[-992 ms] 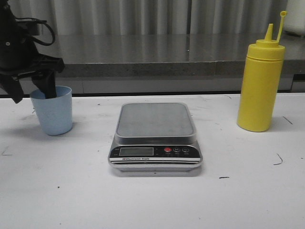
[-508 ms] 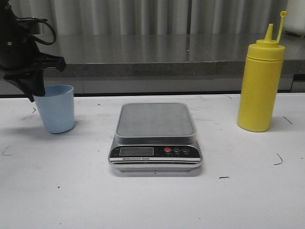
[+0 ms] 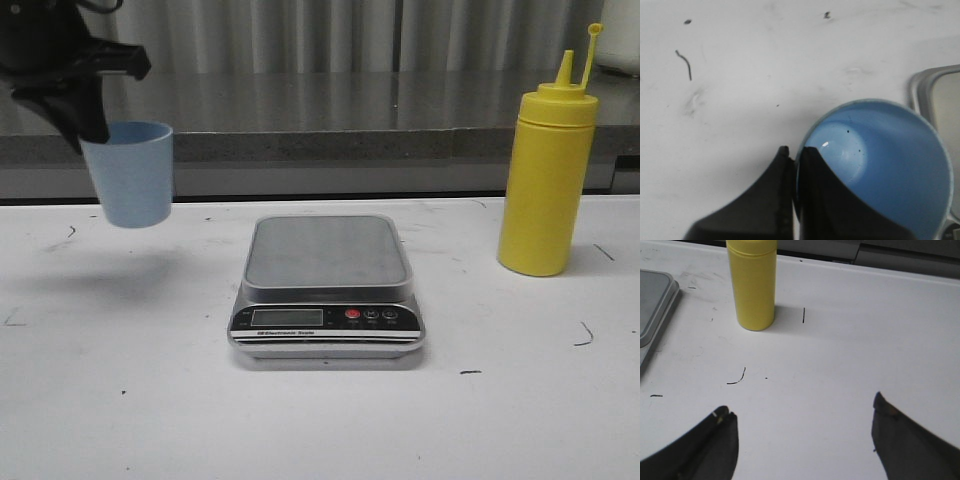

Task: Pour seasoning into cup on scale with both arms
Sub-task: 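Lift the blue cup with the left gripper and set it on the scale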

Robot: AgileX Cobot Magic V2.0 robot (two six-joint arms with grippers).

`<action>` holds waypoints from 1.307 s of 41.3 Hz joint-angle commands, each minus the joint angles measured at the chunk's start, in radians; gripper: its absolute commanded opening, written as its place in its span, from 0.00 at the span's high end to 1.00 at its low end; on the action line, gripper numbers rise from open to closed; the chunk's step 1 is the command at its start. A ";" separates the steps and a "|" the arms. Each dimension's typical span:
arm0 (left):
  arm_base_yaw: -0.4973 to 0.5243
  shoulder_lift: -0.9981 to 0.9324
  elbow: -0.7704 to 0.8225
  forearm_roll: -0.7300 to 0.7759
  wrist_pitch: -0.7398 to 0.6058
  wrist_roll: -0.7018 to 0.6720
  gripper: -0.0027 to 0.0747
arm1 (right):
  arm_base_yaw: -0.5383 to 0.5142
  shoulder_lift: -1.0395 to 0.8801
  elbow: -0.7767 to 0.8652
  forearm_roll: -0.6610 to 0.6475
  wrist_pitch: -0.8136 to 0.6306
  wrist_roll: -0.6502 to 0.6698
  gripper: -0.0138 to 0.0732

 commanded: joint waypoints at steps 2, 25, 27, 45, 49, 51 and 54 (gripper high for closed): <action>-0.077 -0.083 -0.032 -0.007 -0.029 -0.001 0.99 | -0.006 0.015 -0.028 -0.009 -0.074 -0.011 0.18; -0.306 0.114 -0.242 -0.009 -0.043 -0.081 0.99 | -0.006 0.015 -0.027 -0.009 -0.075 -0.011 0.18; -0.306 0.135 -0.267 -0.003 -0.036 -0.081 0.99 | -0.006 0.015 -0.027 -0.009 -0.075 -0.011 0.18; -0.308 0.177 -0.316 -0.003 0.016 -0.072 0.99 | -0.006 0.015 -0.027 -0.009 -0.082 -0.011 0.18; -0.308 0.177 -0.316 -0.002 0.018 -0.069 0.99 | -0.006 0.015 -0.027 -0.009 -0.082 -0.011 0.18; -0.308 0.177 -0.316 -0.002 0.018 -0.067 0.99 | -0.006 0.015 -0.027 -0.009 -0.082 -0.011 0.18; -0.308 0.177 -0.316 -0.002 0.015 -0.065 0.98 | -0.006 0.015 -0.027 -0.009 -0.082 -0.011 0.18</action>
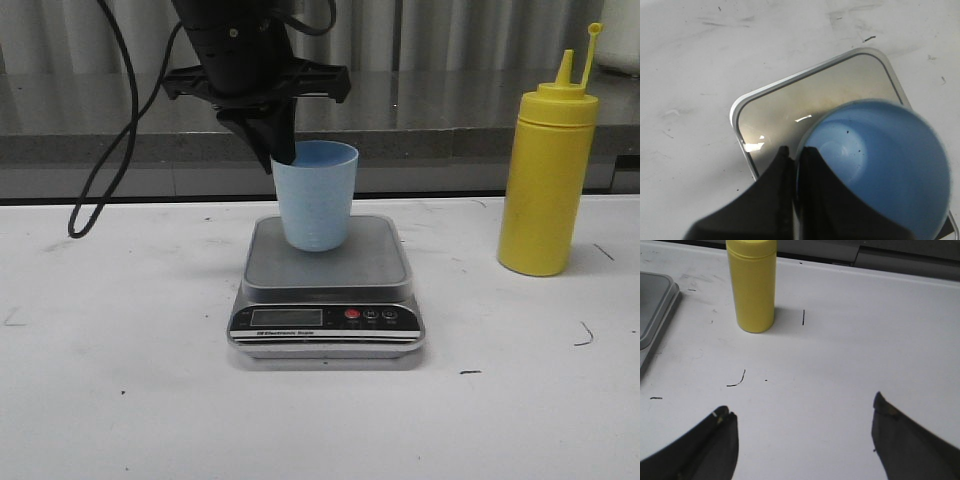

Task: Pour seasoning into cup on scale with both arms
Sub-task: 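Lift the blue cup with the left gripper and set it on the scale, then open the left gripper and raise it away from the cup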

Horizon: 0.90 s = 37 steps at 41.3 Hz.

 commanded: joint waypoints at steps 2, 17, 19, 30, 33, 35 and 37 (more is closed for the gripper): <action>-0.010 -0.056 -0.033 -0.002 -0.038 0.008 0.95 | -0.006 0.015 -0.027 -0.009 -0.074 -0.011 0.18; -0.010 -0.058 -0.033 -0.007 -0.045 0.015 0.42 | -0.006 0.015 -0.027 -0.009 -0.074 -0.011 0.18; -0.010 -0.063 -0.033 -0.007 -0.047 0.015 0.42 | -0.006 0.015 -0.027 -0.009 -0.074 -0.011 0.18; -0.010 -0.202 -0.022 0.018 -0.034 0.018 0.42 | -0.006 0.015 -0.027 -0.009 -0.074 -0.011 0.18; -0.010 -0.262 0.001 0.053 -0.034 0.018 0.42 | -0.006 0.015 -0.027 -0.009 -0.074 -0.011 0.18; -0.010 -0.306 0.023 0.077 -0.040 0.018 0.42 | -0.006 0.015 -0.027 -0.009 -0.074 -0.011 0.18; -0.010 -0.351 0.056 0.100 -0.045 0.018 0.42 | -0.006 0.015 -0.027 -0.009 -0.074 -0.011 0.18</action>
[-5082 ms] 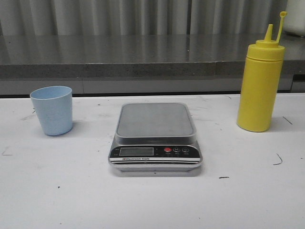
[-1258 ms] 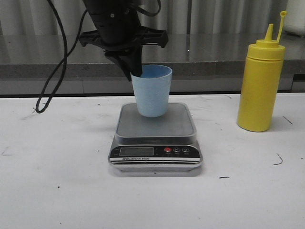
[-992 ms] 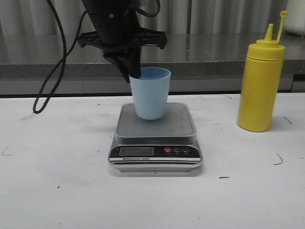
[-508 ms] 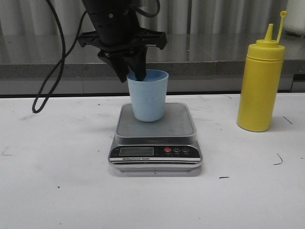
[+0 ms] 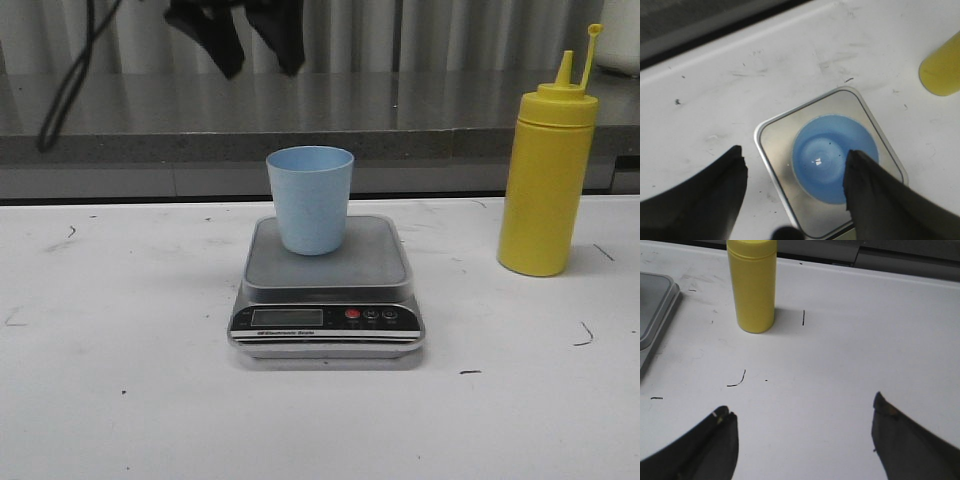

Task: Pour seasoning into cup on scale with both arms
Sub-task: 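Open the left gripper and raise it away from the cup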

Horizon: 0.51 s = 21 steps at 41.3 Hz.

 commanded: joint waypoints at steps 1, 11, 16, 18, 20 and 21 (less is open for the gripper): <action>-0.010 -0.146 0.036 0.047 -0.051 0.001 0.42 | -0.006 0.015 -0.027 -0.009 -0.074 -0.011 0.18; 0.023 -0.398 0.312 0.047 -0.143 0.001 0.42 | -0.006 0.015 -0.027 -0.009 -0.074 -0.011 0.18; 0.069 -0.535 0.462 0.006 -0.200 0.001 0.42 | -0.006 0.015 -0.027 -0.009 -0.074 -0.011 0.18; 0.093 -0.592 0.519 0.001 -0.216 0.001 0.42 | -0.006 0.015 -0.027 -0.009 -0.074 -0.011 0.18; 0.120 -0.649 0.574 0.001 -0.231 0.001 0.42 | -0.006 0.015 -0.027 -0.009 -0.074 -0.011 0.18; 0.127 -0.673 0.597 0.001 -0.234 0.001 0.42 | -0.006 0.015 -0.027 -0.009 -0.074 -0.011 0.18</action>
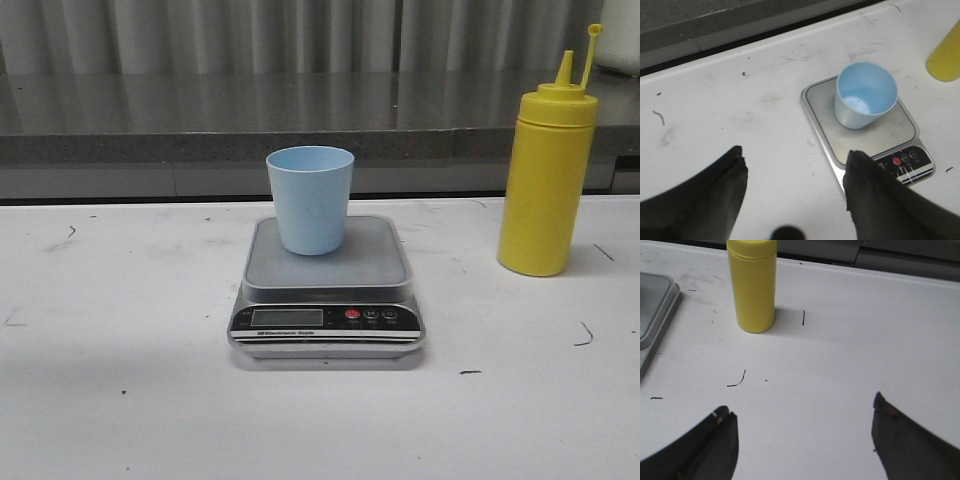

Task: Pour seasoning into cup on scale with both arms
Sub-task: 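Open the left gripper and raise it away from the cup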

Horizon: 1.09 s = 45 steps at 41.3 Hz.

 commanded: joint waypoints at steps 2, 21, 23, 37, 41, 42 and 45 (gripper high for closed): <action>0.057 -0.166 0.098 -0.013 -0.092 -0.001 0.42 | -0.006 0.015 -0.027 -0.009 -0.074 -0.011 0.18; 0.083 -0.698 0.484 -0.077 -0.036 0.027 0.42 | -0.006 0.015 -0.027 0.008 -0.060 -0.011 0.18; 0.083 -0.732 0.503 -0.077 -0.034 0.027 0.42 | -0.006 0.015 -0.027 0.009 -0.054 -0.011 0.18; 0.083 -0.785 0.526 -0.077 -0.030 0.027 0.42 | 0.047 0.092 -0.083 0.042 0.009 -0.040 0.15; 0.083 -0.785 0.526 -0.077 -0.031 0.027 0.42 | 0.081 0.132 -0.110 0.042 0.025 -0.042 0.11; 0.083 -0.785 0.526 -0.077 -0.031 0.027 0.42 | 0.092 0.145 -0.119 0.042 0.028 -0.043 0.10; 0.083 -0.785 0.526 -0.077 -0.033 0.027 0.42 | 0.115 0.180 -0.145 0.042 0.032 -0.044 0.10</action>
